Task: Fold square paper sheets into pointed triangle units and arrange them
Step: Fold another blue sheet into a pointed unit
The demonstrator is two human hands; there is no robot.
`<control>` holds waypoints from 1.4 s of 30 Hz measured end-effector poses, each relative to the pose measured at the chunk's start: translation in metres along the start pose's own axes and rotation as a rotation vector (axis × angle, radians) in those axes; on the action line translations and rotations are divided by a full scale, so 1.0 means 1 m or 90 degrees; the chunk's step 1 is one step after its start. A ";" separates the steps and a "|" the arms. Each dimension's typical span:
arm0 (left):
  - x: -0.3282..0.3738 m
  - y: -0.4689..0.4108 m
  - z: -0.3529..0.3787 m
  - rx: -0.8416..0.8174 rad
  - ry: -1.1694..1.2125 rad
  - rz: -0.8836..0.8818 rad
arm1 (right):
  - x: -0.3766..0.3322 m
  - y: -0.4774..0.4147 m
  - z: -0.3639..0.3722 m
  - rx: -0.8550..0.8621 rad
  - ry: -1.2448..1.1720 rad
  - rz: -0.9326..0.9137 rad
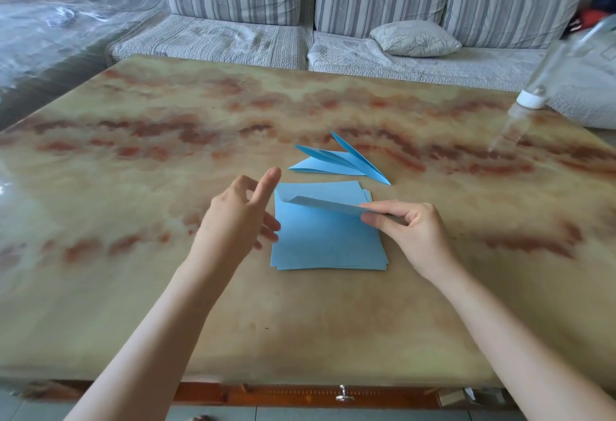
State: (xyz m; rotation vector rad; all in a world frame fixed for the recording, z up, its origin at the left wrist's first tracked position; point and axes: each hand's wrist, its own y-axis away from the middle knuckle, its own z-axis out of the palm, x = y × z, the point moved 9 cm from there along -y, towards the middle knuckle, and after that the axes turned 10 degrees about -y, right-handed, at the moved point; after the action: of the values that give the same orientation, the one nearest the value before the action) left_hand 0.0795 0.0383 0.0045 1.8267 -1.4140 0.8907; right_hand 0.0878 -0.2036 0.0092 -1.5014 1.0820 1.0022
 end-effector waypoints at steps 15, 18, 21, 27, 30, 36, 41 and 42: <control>-0.007 -0.004 0.021 -0.089 0.355 -0.069 | 0.004 0.005 0.022 -0.166 0.016 -0.030; -0.005 -0.004 0.015 -0.063 0.359 -0.045 | 0.001 0.004 0.019 -0.154 -0.075 0.021; -0.003 -0.003 0.015 -0.063 0.370 -0.028 | -0.003 0.000 0.008 -0.041 -0.130 0.043; 0.004 0.002 0.021 -0.095 0.401 -0.016 | 0.010 -0.003 0.004 0.065 -0.208 0.142; 0.006 0.002 0.021 -0.125 0.379 -0.021 | 0.008 -0.004 0.006 0.033 -0.184 0.153; 0.002 -0.004 0.008 -0.194 0.243 -0.012 | 0.006 -0.003 0.005 -0.064 -0.196 0.178; 0.007 0.000 0.020 -0.286 0.148 0.019 | 0.009 -0.002 0.015 -0.135 -0.155 0.199; 0.008 0.002 0.024 -0.304 0.141 0.018 | 0.009 -0.002 0.017 -0.143 -0.145 0.203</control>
State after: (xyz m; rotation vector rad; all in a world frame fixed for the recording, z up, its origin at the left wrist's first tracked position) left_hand 0.0823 0.0140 -0.0018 1.3142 -1.3709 0.6711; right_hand 0.0904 -0.1876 -0.0021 -1.3718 1.0913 1.5206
